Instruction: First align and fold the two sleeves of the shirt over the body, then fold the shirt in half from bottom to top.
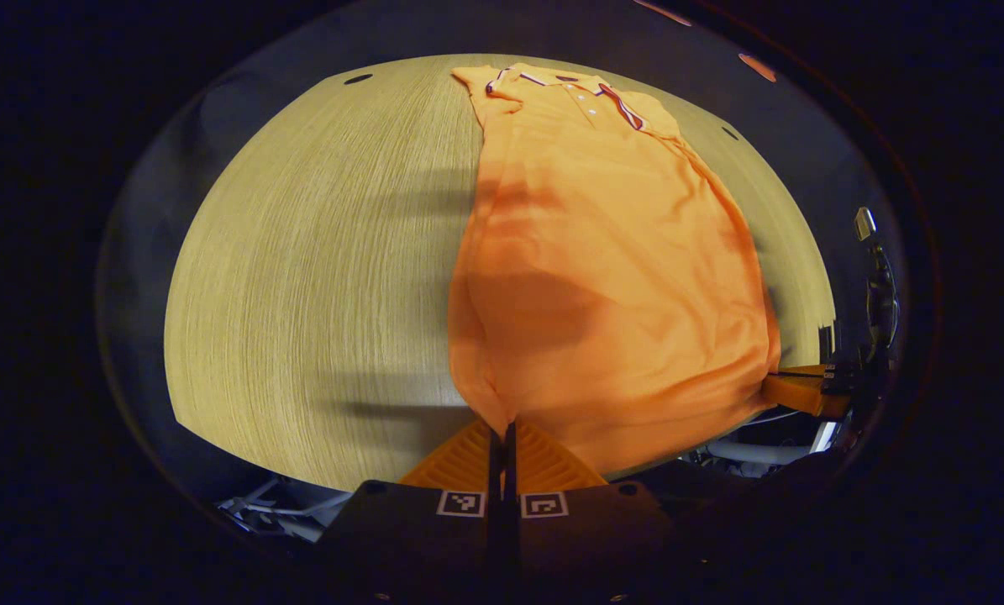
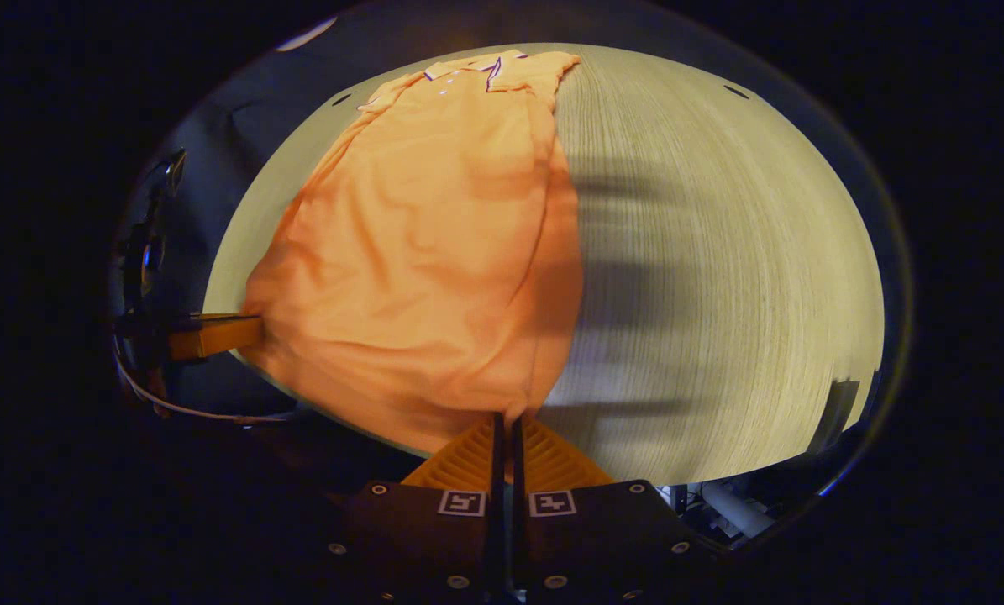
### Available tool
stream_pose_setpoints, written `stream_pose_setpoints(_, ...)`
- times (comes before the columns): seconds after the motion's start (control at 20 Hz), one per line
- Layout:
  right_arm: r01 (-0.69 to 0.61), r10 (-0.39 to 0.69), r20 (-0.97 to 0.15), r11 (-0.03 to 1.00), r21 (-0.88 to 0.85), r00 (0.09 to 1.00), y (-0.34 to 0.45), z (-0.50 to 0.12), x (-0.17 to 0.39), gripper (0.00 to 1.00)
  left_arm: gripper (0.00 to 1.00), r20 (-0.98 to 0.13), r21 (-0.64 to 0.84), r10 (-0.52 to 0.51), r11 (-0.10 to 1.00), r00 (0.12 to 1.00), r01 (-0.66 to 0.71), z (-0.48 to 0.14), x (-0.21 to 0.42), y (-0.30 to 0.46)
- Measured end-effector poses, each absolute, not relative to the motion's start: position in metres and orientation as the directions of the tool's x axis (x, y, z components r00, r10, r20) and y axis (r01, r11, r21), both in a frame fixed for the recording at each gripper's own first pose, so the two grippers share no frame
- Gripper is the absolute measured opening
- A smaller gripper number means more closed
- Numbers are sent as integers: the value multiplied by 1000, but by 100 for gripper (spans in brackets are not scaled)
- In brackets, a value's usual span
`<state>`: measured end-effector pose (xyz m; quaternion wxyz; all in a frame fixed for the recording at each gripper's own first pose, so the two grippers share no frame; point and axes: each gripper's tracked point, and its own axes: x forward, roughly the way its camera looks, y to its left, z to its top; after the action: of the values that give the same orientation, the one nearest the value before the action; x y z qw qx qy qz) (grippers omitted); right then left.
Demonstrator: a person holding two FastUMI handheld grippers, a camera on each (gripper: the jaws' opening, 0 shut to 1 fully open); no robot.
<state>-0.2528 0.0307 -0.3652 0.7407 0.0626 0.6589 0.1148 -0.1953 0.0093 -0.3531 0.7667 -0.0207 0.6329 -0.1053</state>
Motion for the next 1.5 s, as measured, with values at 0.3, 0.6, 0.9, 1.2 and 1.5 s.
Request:
stream_pose_setpoints(0.3, -23, 293, -927, 955, 296, 233, 33, -350, -215, 4, 1, -941, -213, -243, 966, 237, 146, -330, -164, 7)
stream_pose_setpoints(0.6, -24, 403, -871, 910, 413, 283, 55, -329, -205, 2, 1, -924, -230, -268, 959, 271, 166, -317, -145, 2)
stream_pose_setpoints(0.9, -79, 433, -861, 900, 428, 266, 67, -322, -219, 2, 1, -929, -225, -262, 961, 261, 163, -320, -149, 4)
stream_pose_setpoints(1.2, 70, 552, -744, 784, 617, 376, 74, -288, -195, 2, 1, -911, -262, -297, 952, 285, 156, -311, -144, -1)
stream_pose_setpoints(1.5, 60, 623, -608, 673, 738, 492, 82, -256, -162, 1, 1, -878, -282, -339, 937, 338, 207, -290, -121, -12)
